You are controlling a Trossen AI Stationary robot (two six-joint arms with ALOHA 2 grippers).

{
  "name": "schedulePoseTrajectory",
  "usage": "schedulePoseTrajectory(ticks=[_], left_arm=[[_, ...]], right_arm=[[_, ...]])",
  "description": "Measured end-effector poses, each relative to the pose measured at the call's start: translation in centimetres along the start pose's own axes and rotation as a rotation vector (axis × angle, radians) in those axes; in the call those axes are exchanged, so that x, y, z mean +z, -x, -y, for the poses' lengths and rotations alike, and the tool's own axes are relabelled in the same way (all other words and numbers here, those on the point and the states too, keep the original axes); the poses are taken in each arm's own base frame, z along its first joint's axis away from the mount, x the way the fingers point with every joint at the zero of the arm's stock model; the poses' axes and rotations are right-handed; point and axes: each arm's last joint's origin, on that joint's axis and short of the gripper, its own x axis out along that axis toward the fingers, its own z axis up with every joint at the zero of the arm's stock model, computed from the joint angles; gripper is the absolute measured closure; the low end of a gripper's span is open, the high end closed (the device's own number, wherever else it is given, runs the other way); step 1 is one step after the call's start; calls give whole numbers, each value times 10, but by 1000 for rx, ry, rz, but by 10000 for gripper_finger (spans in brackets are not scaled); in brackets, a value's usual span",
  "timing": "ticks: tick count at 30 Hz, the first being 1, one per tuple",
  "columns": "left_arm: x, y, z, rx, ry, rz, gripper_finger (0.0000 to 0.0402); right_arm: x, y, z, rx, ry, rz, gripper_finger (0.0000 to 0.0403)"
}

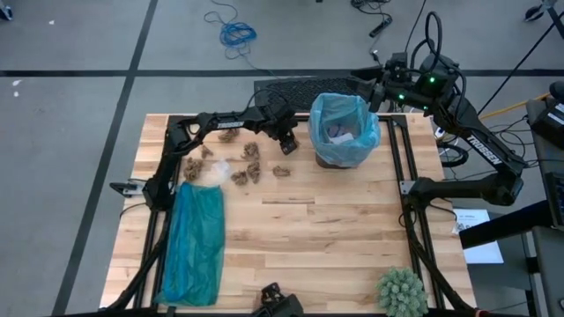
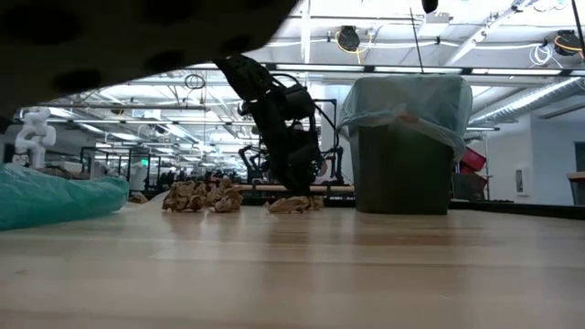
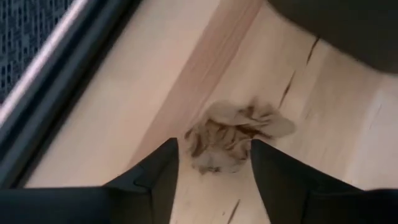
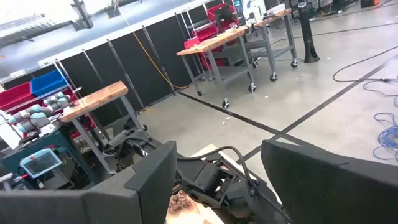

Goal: Place trash/remove bag and relplace
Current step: Put the brown tissue into the trash bin

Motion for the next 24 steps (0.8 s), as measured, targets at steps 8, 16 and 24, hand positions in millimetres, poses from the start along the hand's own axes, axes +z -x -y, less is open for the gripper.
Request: schedulePoseTrajectory(ticks=[8, 16, 24], left_arm=[[-3, 1, 0, -42, -42, -24, 387], [4, 33, -3, -74, -53, -53, 400], [27, 116, 4, -41, -170, 149, 400]], right_arm=[[0, 0, 0, 0, 0, 0, 174], [0, 0, 0, 0, 6, 0, 174], [0, 0, 0, 3, 9, 1, 174]])
